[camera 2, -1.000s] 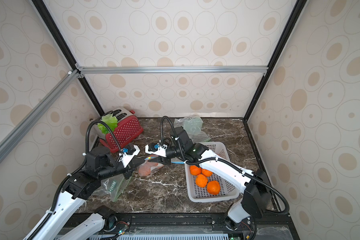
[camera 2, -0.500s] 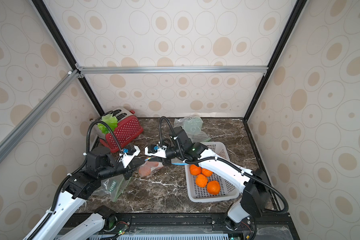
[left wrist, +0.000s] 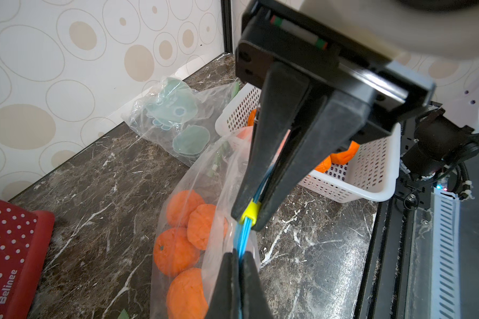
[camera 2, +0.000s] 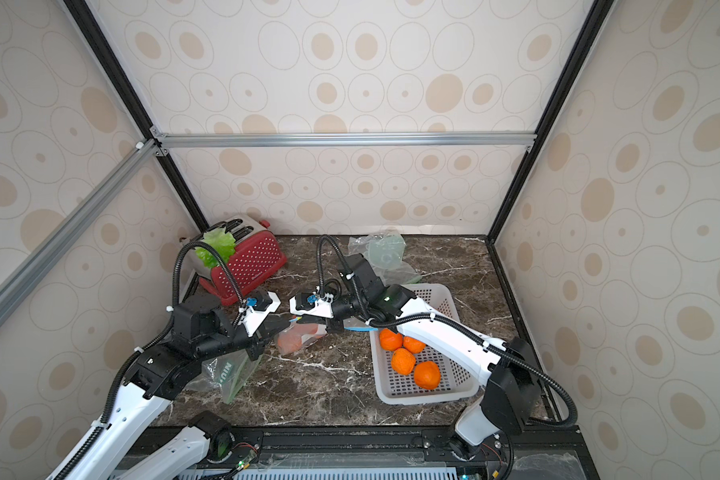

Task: Open the zip-top bag and take out the orange
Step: Unzip the zipper on the zipper food storage bag.

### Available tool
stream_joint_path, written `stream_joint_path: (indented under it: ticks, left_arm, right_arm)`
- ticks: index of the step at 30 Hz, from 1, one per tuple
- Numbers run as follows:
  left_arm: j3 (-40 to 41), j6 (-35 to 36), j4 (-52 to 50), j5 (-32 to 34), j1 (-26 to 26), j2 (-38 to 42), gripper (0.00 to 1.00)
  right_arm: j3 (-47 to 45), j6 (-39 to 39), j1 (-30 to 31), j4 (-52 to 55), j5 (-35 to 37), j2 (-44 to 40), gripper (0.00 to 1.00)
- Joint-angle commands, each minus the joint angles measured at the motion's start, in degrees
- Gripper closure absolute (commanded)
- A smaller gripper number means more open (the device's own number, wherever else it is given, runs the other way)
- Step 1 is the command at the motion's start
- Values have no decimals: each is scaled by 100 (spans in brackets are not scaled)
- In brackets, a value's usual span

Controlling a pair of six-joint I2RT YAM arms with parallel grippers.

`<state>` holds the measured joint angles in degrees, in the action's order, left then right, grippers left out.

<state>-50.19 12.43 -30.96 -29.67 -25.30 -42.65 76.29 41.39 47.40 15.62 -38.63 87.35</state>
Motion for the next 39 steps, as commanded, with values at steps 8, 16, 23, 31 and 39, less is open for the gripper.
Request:
stream_joint_path:
  ticks: [8, 16, 23, 31, 39]
  left_arm:
    - [-219, 25, -177, 1198, -14, 274, 100]
    - [-177, 49, -156, 1597, -17, 553, 100]
    - [-212, -62, -274, 1902, -10, 729, 100]
    - [-40, -403, -490, 2260, -14, 997, 100]
    - [-105, -479, -824, 2476, -18, 1018, 100]
  right_arm:
    - [-378, 221, -238, 636, 580, -848, 100]
    - [-749, 212, -356, 706, 825, -1301, 100]
    - [-844, 164, -418, 802, 1074, -1468, 100]
    - [-1094, -402, -603, 828, 1445, -1906, 100]
    - [-1302, -403, -719, 1116, 1651, -2234, 100]
